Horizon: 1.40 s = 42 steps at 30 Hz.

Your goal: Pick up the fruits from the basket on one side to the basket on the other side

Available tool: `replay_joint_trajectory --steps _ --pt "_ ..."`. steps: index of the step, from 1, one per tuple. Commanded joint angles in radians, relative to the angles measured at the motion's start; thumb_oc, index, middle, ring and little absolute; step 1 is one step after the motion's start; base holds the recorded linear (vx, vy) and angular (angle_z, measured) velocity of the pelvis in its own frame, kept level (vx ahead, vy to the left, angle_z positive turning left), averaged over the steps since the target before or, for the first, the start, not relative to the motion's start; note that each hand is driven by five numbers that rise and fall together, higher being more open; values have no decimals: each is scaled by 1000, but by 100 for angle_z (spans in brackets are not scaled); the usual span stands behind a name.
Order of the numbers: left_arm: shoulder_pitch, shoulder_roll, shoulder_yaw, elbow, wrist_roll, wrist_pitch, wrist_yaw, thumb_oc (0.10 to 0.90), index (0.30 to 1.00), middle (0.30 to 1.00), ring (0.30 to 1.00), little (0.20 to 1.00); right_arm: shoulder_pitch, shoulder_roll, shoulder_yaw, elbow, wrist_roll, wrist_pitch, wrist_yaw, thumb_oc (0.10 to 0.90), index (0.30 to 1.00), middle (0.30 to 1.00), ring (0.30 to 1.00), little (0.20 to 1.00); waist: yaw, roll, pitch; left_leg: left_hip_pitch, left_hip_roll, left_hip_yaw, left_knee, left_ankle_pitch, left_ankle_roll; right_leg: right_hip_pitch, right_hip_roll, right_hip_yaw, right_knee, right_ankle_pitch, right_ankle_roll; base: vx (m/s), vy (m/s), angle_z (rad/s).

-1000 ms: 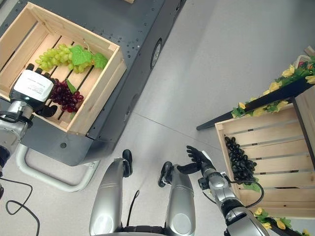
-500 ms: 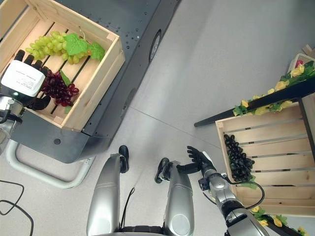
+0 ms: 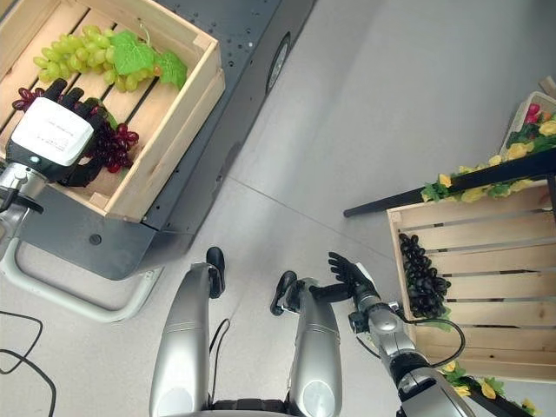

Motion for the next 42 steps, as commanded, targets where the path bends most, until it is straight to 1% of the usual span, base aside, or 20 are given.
replay_joint_trajectory --steps 1,3,4,7,8,11,14,17,19,20,21,22,23,24,25,28,34,35,38,42 --pt "-102 82 -15 5 -96 16 -60 800 900 900 900 900 53 -50 -22 -16 50 -42 -19 800 900 900 900 900 -1 18 -11 137 -13 75 -42 -169 47 5 11 12 -52 118 10 0 0 0" --pt "-101 75 -25 25 -116 58 -132 800 900 900 900 900 51 -54 -19 -18 62 -45 -17 800 900 900 900 900 -3 15 -11 129 -13 75 -42 -166 45 0 14 11 -55 116 7 0 0 0" --pt "-98 70 -32 35 -117 102 -191 800 900 900 900 900 50 -58 -17 -23 70 -42 -18 800 900 900 900 900 -3 14 -11 122 -13 74 -42 -164 43 -4 15 9 -57 113 5 0 0 0" --pt "-96 59 -40 71 -157 179 -280 800 900 900 900 900 49 -66 -14 -34 91 -34 -20 800 900 900 900 900 -7 10 -11 109 -14 72 -37 -163 41 -13 17 6 -55 111 2 -4 11 -1" --pt "-95 55 -42 86 -178 208 -332 800 900 900 900 900 50 -70 -11 -41 95 -29 -25 800 900 900 900 900 -8 7 -11 103 -13 71 -34 -162 40 -17 18 4 -55 110 1 -10 32 -1" --pt "-90 45 -38 119 -213 248 -413 800 900 900 900 900 51 -78 -10 -55 108 -19 -24 800 900 900 900 900 -11 -3 -11 87 -12 68 -33 -158 38 -30 20 1 -54 114 1 -2 10 0" --pt "-109 37 -48 147 -243 249 -443 800 900 900 900 900 48 -83 -2 -62 123 -23 -21 800 900 900 900 900 -14 -12 -11 71 -9 66 -30 -156 38 -44 21 -2 -48 115 0 0 0 0" --pt "-135 24 -72 163 -276 226 -491 800 900 900 900 900 43 -86 3 -71 142 -33 -20 800 900 900 900 900 -16 -19 -11 50 -10 64 -28 -152 34 -60 25 -5 -46 115 0 0 0 0" --pt "-145 16 -82 167 -280 187 -481 800 900 900 900 900 39 -86 5 -76 147 -38 -22 800 900 900 900 900 -16 -21 -11 39 -10 62 -19 -158 34 -72 24 -6 -36 112 1 0 0 0" --pt "-156 8 -91 171 -286 149 -460 800 900 900 900 900 37 -84 5 -78 148 -44 -26 800 900 900 900 900 -19 -22 -11 33 -8 62 -13 -164 37 -78 23 -7 -30 107 0 0 0 0" --pt "-159 6 -94 172 -292 136 -453 651 676 676 676 676 37 -83 5 -78 148 -46 -28 800 900 900 900 900 -19 -23 -11 31 -8 63 -12 -165 37 -80 23 -8 -29 106 0 0 0 0" --pt "-173 2 -109 171 -311 93 -449 400 300 300 300 300 35 -83 3 -78 154 -54 -36 800 900 900 900 900 -20 -23 -11 31 -7 67 -13 -165 38 -80 23 -9 -31 106 -1 0 0 0" --pt "-175 1 -111 171 -310 84 -447 400 300 300 300 300 34 -83 3 -77 155 -55 -36 800 900 900 900 900 -20 -23 -11 31 -7 67 -13 -165 38 -80 23 -9 -31 106 -1 0 0 0" --pt "-177 -1 -119 166 -322 28 -435 400 300 300 300 300 33 -88 -4 -85 162 -57 -42 800 900 900 900 900 -21 -20 -11 28 -7 69 -12 -164 37 -81 23 -8 -31 104 -1 0 0 0" --pt "-177 0 -120 165 -325 17 -427 400 300 300 300 300 33 -88 -5 -87 162 -58 -43 800 900 900 900 900 -22 -19 -11 28 -8 69 -12 -164 37 -82 23 -8 -31 103 -1 0 0 0" --pt "-186 5 -132 145 -334 -125 -338 400 300 300 300 300 35 -96 -20 -102 159 -74 -53 800 900 900 900 900 -26 -7 -11 33 -8 76 -2 -171 37 -84 21 1 -21 96 -2 2 12 0" --pt "-174 20 -130 123 -332 -186 -274 400 300 300 300 300 36 -105 -34 -119 159 -69 -41 800 900 900 900 900 -28 4 -11 65 -6 86 -9 -172 36 -59 15 7 -24 98 2 0 0 0" --pt "-162 24 -122 119 -353 -203 -242 400 300 300 300 300 36 -103 -35 -115 159 -68 -34 800 900 900 900 900 -26 10 -11 85 -7 91 -10 -175 38 -45 11 10 -23 102 5 0 0 0" --pt "-152 26 -111 115 -376 -204 -226 400 300 300 300 300 38 -101 -34 -116 159 -69 -32 800 900 900 900 900 -26 15 -11 99 -7 95 -13 -176 40 -36 7 11 -21 104 7 0 0 0" --pt "-105 37 -49 110 -503 -225 -168 400 300 300 300 300 50 -91 -37 -127 151 -69 -21 800 900 900 900 900 -22 26 -11 155 -15 97 -32 -178 40 7 3 22 -37 119 19 10 -20 -8"
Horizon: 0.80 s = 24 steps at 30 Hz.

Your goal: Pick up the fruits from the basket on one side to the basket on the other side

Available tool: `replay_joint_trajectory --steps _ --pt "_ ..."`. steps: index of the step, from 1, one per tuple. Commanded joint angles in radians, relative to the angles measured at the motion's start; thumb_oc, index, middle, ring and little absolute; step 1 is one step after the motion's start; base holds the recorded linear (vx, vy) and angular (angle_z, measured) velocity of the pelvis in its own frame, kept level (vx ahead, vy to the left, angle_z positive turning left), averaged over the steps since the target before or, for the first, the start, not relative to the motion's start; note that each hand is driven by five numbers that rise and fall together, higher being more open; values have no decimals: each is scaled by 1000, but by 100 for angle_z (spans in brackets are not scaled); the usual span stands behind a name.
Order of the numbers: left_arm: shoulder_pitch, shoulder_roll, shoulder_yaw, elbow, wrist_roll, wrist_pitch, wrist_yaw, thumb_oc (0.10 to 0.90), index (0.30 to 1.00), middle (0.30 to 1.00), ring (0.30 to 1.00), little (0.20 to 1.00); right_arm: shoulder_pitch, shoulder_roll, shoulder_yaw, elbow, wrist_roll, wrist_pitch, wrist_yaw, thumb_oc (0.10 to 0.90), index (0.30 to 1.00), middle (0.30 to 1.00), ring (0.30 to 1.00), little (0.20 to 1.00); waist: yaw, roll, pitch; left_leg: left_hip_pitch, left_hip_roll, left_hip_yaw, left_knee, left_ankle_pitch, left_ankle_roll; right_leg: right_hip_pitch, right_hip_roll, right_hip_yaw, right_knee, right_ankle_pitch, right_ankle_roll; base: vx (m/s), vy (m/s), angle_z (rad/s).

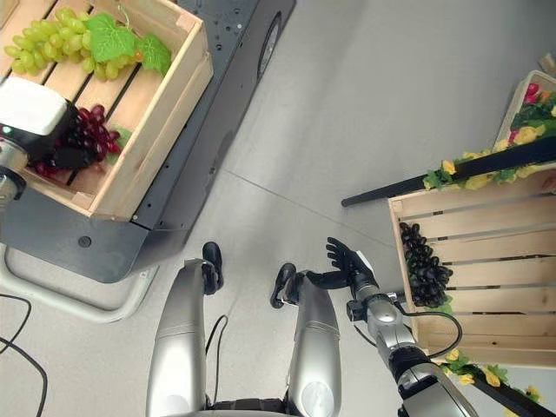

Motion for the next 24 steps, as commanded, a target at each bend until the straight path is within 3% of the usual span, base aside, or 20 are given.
replay_joint_trajectory --steps 1,3,9,12,14,17,24 --pt "20 7 70 10 -188 -25 82 400 300 300 300 300 60 -78 -37 -45 40 -68 -15 800 900 900 900 900 25 30 -9 178 -18 66 -73 -153 14 46 20 -11 -71 124 20 14 -54 -11" --pt "76 -2 161 8 -315 -37 117 400 300 300 300 300 73 -66 -36 -56 37 -67 -22 800 900 900 900 900 28 35 -9 219 -23 67 -98 -147 13 77 18 -6 -86 131 24 13 -58 -5" --pt "203 -45 391 -10 -496 -79 159 400 300 300 300 300 103 -34 -48 -82 32 -68 -30 800 900 900 900 900 31 43 -9 322 -35 75 -178 -124 13 152 15 3 -143 170 40 1 -77 -5" --pt "276 -91 577 -48 -614 -93 161 400 300 300 300 300 130 -7 -57 -122 15 -67 -41 800 900 900 900 900 31 49 -10 419 -51 74 -249 -107 13 225 11 8 -197 191 50 19 -87 0" --pt "303 -114 645 -75 -697 -110 167 400 300 300 300 300 147 4 -59 -147 9 -78 -45 800 900 900 900 900 27 53 -26 452 -58 73 -281 -99 11 252 10 9 -228 199 51 23 -86 0" --pt "343 -153 726 -133 -780 -108 163 400 300 300 300 300 177 23 -67 -192 -11 -87 -58 800 900 900 900 900 20 62 -62 520 -70 76 -343 -85 7 306 14 8 -289 206 56 57 -70 2" --pt "424 -208 811 -280 -853 -86 200 400 300 300 300 300 240 42 -71 -336 -70 -96 -61 800 900 900 900 900 10 86 -135 666 -95 72 -479 -47 -11 451 25 -2 -450 215 59 74 -56 -5"
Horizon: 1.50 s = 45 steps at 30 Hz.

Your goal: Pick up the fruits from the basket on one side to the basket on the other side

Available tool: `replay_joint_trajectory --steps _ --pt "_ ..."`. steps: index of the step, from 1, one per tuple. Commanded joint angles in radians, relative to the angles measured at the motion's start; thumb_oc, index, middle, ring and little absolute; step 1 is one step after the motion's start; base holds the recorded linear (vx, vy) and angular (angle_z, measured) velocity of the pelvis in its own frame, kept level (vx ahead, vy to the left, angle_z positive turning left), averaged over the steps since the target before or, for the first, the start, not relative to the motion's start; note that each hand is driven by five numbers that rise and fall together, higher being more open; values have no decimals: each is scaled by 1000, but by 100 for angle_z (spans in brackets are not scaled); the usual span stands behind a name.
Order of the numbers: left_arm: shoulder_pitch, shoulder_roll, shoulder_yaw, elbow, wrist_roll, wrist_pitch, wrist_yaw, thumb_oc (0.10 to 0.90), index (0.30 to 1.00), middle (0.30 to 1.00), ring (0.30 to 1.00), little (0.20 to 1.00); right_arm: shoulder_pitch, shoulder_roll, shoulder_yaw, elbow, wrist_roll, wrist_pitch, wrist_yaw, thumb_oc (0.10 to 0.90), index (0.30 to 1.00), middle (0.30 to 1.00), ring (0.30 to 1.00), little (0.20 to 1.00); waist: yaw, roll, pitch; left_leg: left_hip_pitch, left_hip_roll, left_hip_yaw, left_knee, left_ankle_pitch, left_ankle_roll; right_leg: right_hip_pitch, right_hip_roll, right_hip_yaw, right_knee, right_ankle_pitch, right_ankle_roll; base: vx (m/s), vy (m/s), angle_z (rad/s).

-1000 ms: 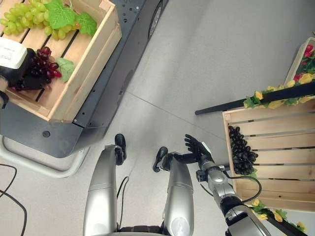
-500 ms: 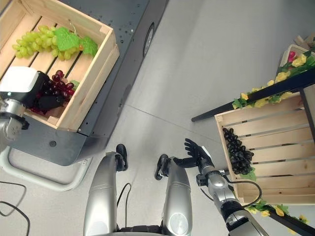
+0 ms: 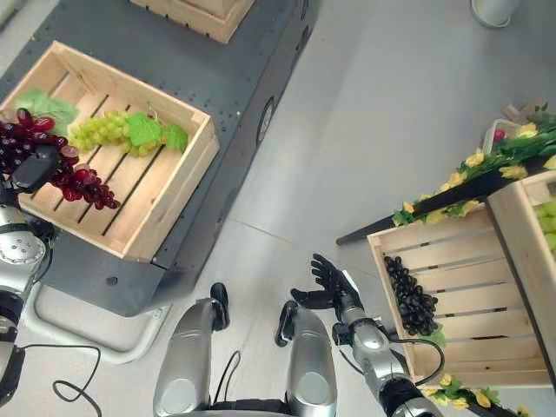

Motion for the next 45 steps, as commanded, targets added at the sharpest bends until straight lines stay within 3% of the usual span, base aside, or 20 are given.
replay_joint_trajectory --steps 1,10,17,24,30,40,45 --pt "-57 21 77 -77 -75 -61 98 400 300 300 300 300 38 -36 -56 -83 -63 -95 -28 800 900 900 900 900 -11 76 -136 186 -70 21 -139 -104 31 11 -7 1 -127 154 7 53 -69 3" --pt "-81 24 51 -160 -93 -126 62 400 300 300 300 300 -18 -64 27 -267 -112 -131 22 800 900 900 900 900 0 98 -228 320 -92 4 -241 -89 17 171 6 -32 -250 148 6 43 -88 4" --pt "-167 16 -41 -192 -108 -161 -63 400 300 300 300 300 -123 -51 59 -325 22 -83 86 800 900 900 900 900 16 118 -321 414 -95 -19 -384 -35 -14 302 42 -52 -429 174 5 44 -119 9" --pt "-276 5 -152 -215 -130 -162 -197 400 300 300 300 300 -277 -37 94 -407 66 11 73 800 900 900 900 900 35 131 -394 460 -99 -47 -531 39 -41 382 75 -66 -587 238 -2 -23 -109 9" --pt "-352 -21 -238 -229 -138 -161 -286 400 300 300 300 300 -417 -2 98 -434 208 128 89 800 900 900 900 900 51 131 -432 482 -92 -61 -626 86 -60 422 96 -87 -674 266 -3 -23 -104 -3" --pt "-449 -95 -348 -257 -167 -150 -373 400 300 300 300 300 -576 66 96 -376 387 236 67 800 900 900 900 900 57 116 -470 488 -77 -72 -637 98 -74 451 112 -98 -691 258 -20 -21 -89 3" --pt "-472 -148 -381 -260 -208 -151 -410 400 300 300 300 300 -639 97 102 -321 463 246 44 800 900 900 900 900 59 113 -484 495 -74 -72 -637 97 -79 463 117 -97 -698 256 -24 9 -47 1"
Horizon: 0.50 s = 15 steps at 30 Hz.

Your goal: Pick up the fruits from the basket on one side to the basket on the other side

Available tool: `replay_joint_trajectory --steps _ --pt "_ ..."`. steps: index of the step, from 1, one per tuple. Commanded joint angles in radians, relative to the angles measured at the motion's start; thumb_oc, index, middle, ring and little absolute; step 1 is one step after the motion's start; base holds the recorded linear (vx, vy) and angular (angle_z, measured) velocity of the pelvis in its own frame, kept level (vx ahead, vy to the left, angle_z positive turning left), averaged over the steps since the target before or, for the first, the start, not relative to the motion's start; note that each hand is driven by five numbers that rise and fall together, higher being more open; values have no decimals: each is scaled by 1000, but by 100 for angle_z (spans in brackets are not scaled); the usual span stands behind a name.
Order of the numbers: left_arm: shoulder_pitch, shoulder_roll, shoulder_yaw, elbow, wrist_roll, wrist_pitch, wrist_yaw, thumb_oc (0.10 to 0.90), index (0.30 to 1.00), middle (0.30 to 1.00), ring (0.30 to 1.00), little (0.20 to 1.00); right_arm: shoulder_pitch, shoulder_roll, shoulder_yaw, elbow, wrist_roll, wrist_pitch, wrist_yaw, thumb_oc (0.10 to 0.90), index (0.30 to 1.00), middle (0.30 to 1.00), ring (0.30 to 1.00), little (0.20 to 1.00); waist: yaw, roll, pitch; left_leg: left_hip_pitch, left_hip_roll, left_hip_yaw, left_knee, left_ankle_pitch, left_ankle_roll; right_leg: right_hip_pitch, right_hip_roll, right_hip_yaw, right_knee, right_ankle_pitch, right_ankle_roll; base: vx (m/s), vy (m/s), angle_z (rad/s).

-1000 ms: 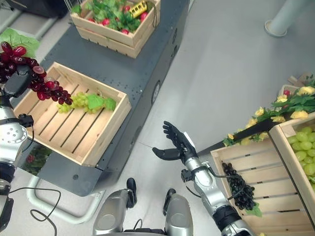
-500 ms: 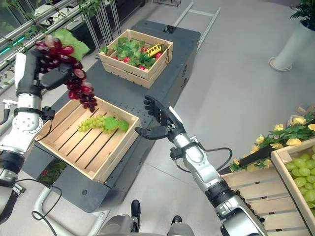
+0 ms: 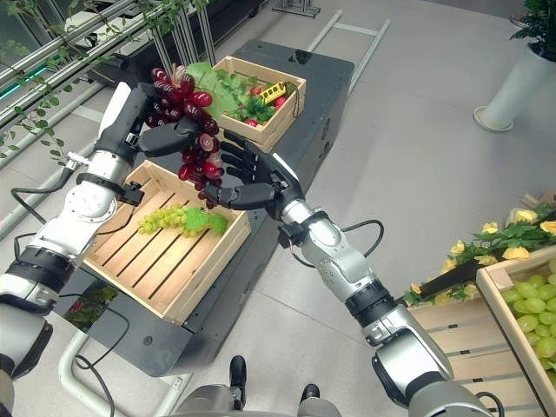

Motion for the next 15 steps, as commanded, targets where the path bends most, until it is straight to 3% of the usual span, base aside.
replay_joint_trajectory --steps 1,4,15 --pt "-187 -57 -3 53 -92 -118 15 400 300 300 300 300 -83 75 10 55 102 -63 1 800 900 900 900 900 20 20 -223 60 -9 -16 -2 -149 -50 -35 6 -14 22 -11 -56 7 -42 4" --pt "-191 -92 -20 22 -102 -119 5 400 300 300 300 300 -110 93 10 76 133 -40 -18 800 900 900 900 900 27 17 -229 58 -10 -24 -2 -149 -48 -30 5 -19 14 -8 -58 15 -48 3" --pt "-179 -191 -23 -59 -164 -106 -6 400 300 300 300 300 -151 135 17 118 144 -53 -94 800 900 900 900 900 34 8 -235 63 -11 -41 -2 -153 -47 -19 7 -19 7 -11 -62 7 -13 2"
